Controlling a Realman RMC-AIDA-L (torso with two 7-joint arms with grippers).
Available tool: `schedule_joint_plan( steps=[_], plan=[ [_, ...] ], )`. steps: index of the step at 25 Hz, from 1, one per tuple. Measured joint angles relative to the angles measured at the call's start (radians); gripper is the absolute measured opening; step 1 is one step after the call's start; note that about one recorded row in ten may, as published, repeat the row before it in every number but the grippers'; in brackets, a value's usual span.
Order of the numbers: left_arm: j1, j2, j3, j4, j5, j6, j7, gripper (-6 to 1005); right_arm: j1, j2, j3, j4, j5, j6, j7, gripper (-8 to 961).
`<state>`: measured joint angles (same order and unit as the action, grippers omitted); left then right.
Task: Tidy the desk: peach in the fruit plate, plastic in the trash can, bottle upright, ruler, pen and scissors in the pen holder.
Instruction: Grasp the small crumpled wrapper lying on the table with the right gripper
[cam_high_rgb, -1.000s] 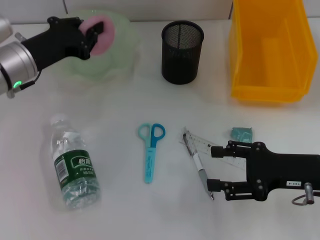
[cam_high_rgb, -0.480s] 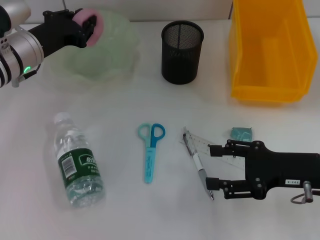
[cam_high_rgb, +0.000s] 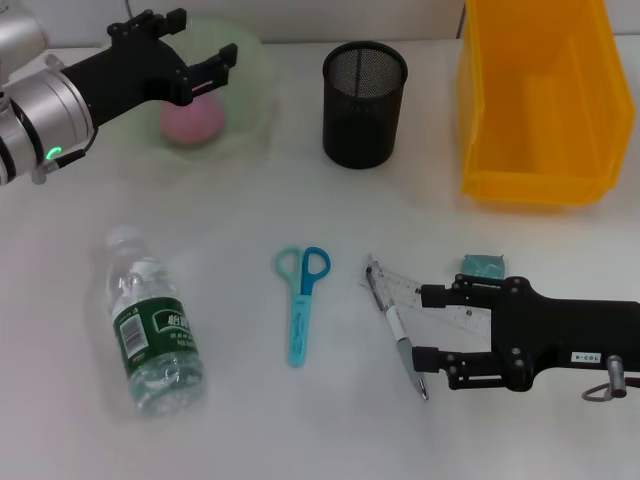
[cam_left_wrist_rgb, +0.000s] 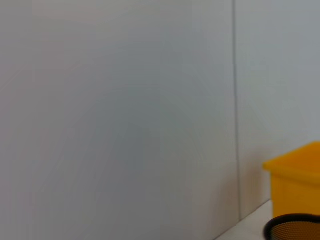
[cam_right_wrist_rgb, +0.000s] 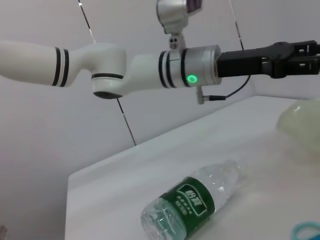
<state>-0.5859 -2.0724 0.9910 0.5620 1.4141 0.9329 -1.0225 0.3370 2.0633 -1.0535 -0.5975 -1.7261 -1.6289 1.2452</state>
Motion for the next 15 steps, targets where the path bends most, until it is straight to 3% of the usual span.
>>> schedule_joint_plan(
  steps=[6,8,12,15],
  plan=[
    [0.041,0.004,0.007,0.027,0.003,0.117,-0.011,803,-0.007,-0.001,0.011,-0.1,-0.005,-0.002,0.177,798],
    [0.091,0.02,0.008,0.043,0.033,0.352,-0.012,859,-0.01,-0.001,0.009,-0.123,-0.006,-0.002,0.21,797],
    [0.134,0.039,0.009,0.054,0.111,0.575,-0.005,859,-0.016,0.003,0.004,-0.258,-0.014,-0.002,0.383,797],
    [0.163,0.04,0.008,0.067,0.166,0.646,-0.004,859,-0.005,0.011,0.005,-0.385,-0.089,0.016,0.553,797]
  ],
)
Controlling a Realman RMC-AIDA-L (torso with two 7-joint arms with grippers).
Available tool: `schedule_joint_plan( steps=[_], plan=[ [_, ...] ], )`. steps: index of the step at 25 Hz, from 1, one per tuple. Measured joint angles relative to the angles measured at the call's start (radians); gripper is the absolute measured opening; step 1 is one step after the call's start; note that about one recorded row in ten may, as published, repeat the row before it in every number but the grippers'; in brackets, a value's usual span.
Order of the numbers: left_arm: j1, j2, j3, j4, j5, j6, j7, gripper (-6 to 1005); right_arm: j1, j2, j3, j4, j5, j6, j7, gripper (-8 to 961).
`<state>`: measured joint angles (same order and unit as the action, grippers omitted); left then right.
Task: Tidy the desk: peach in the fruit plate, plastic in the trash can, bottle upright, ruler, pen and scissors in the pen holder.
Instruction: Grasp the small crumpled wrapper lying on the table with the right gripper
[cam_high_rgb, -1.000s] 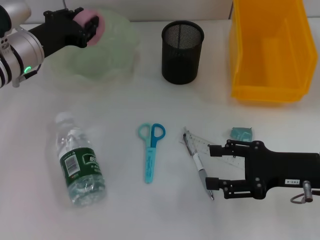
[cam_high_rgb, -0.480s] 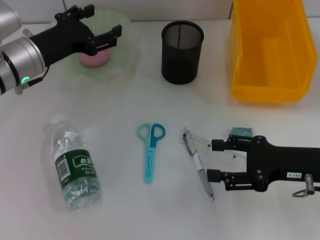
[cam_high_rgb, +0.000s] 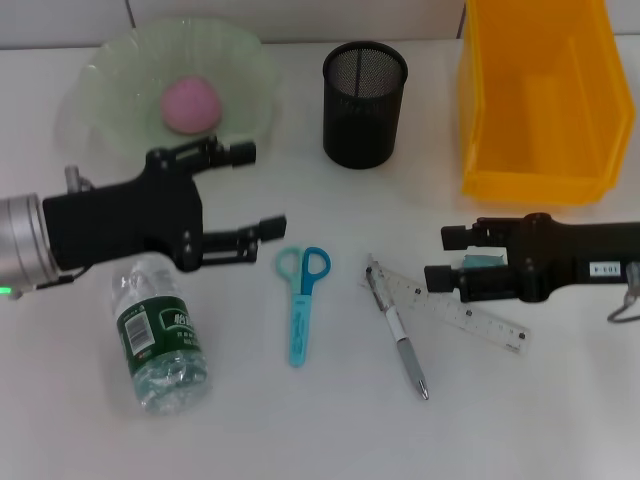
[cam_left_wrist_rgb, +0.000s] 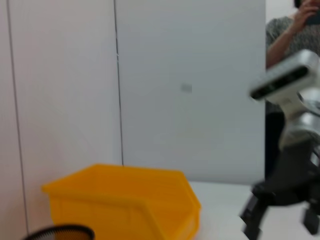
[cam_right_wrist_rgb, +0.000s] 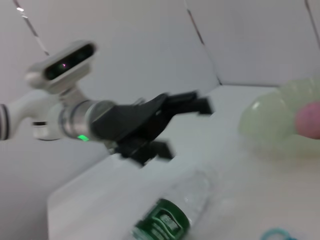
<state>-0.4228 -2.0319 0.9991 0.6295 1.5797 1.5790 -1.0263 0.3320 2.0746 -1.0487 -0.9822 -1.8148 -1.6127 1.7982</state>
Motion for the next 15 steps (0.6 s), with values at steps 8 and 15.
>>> schedule_joint_plan(
  steps=[8,15],
  plan=[
    [0.06,-0.011,0.0,0.01,0.081,0.013,-0.009,859,0.088,0.009,-0.071,-0.307,-0.347,0.036,0.487,792],
    [0.079,-0.014,0.001,0.012,0.082,0.01,-0.008,860,0.237,0.006,-0.211,-0.455,-0.722,-0.104,0.817,791]
  ],
)
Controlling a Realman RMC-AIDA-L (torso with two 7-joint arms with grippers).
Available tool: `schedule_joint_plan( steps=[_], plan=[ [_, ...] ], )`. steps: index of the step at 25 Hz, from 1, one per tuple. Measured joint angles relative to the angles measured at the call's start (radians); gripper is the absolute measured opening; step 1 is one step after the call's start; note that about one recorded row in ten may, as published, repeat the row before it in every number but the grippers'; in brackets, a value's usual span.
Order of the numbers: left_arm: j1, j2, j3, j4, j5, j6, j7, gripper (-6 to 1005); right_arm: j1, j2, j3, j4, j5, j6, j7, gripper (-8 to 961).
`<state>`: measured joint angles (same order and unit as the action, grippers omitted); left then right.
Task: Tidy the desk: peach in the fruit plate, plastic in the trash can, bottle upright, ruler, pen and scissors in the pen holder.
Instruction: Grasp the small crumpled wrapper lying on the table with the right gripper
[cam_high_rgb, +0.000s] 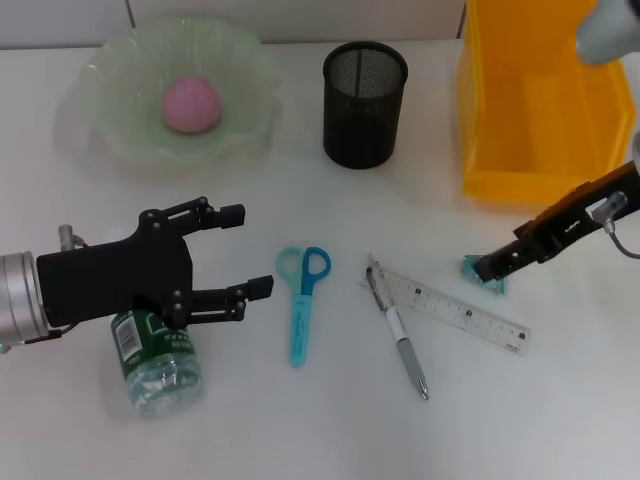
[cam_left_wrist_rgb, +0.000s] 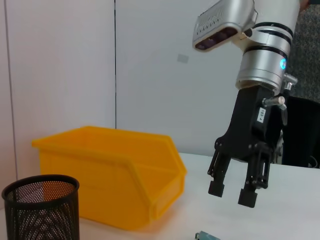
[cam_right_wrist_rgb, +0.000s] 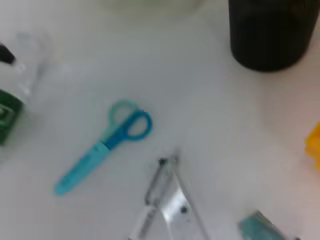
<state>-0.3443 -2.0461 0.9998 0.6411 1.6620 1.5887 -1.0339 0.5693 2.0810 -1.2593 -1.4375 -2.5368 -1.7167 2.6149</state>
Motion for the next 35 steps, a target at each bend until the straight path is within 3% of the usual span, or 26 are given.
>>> schedule_joint_plan(
  steps=[8,16,35],
  plan=[
    [-0.002,0.0,0.0,-0.005,0.001,-0.003,0.002,860,0.021,0.003,-0.09,0.016,-0.094,0.04,0.053,791],
    [-0.004,0.0,0.0,-0.008,0.001,-0.005,0.001,859,0.027,0.003,-0.161,0.115,-0.123,0.18,0.054,789],
    [-0.006,0.0,0.0,-0.008,0.001,-0.006,0.002,857,0.097,0.003,-0.195,0.293,-0.124,0.28,0.05,775]
  ],
)
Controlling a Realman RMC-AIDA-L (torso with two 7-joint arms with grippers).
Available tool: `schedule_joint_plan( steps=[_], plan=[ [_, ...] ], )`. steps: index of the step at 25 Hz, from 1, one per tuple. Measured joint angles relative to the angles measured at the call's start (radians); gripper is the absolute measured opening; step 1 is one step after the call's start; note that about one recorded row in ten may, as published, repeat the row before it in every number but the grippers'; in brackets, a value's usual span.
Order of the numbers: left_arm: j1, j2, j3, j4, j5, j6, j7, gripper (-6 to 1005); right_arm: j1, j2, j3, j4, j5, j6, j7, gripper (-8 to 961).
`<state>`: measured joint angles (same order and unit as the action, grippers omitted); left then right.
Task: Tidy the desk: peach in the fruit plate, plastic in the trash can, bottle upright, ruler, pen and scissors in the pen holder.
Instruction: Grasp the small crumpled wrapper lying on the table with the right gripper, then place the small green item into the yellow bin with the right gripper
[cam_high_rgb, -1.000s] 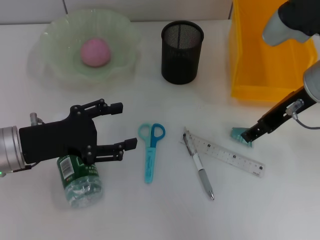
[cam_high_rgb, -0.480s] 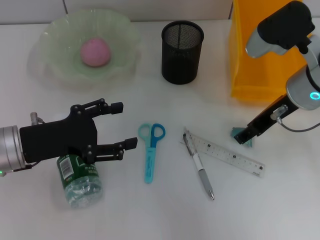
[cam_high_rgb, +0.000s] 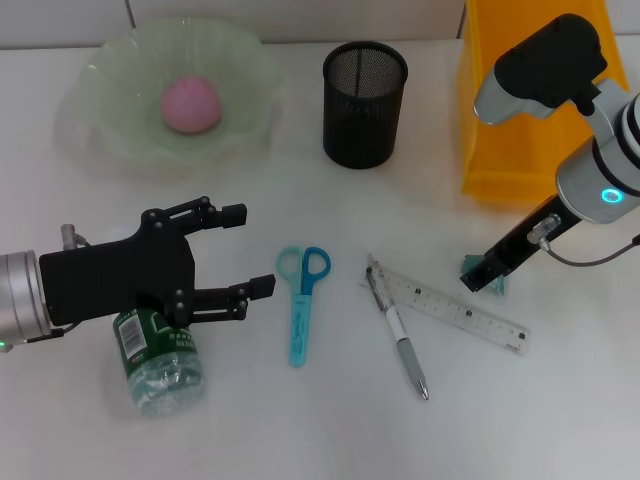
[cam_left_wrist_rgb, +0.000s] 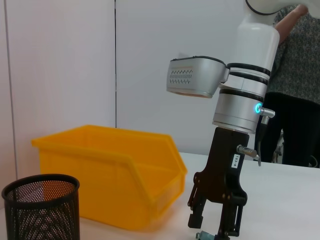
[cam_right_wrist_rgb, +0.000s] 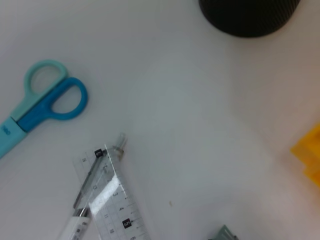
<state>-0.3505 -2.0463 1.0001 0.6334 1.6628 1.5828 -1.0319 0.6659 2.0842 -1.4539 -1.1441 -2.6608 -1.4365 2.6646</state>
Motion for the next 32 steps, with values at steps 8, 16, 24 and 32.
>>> schedule_joint_plan(
  steps=[8,16,24,32],
  plan=[
    [0.0,0.0,-0.002,0.002,0.0,0.0,0.0,856,0.016,0.0,-0.003,0.035,0.005,0.007,0.0,768],
    [-0.002,0.0,-0.003,0.001,0.0,0.0,0.0,855,0.016,-0.001,-0.003,0.044,0.005,0.017,-0.008,525],
    [-0.002,0.0,-0.001,0.004,0.0,0.0,-0.002,854,0.019,-0.001,-0.005,0.06,0.007,0.023,-0.009,475],
    [-0.002,0.0,-0.002,0.003,0.0,0.0,-0.003,853,0.017,0.0,0.003,0.063,0.007,0.023,-0.009,377]
  ],
)
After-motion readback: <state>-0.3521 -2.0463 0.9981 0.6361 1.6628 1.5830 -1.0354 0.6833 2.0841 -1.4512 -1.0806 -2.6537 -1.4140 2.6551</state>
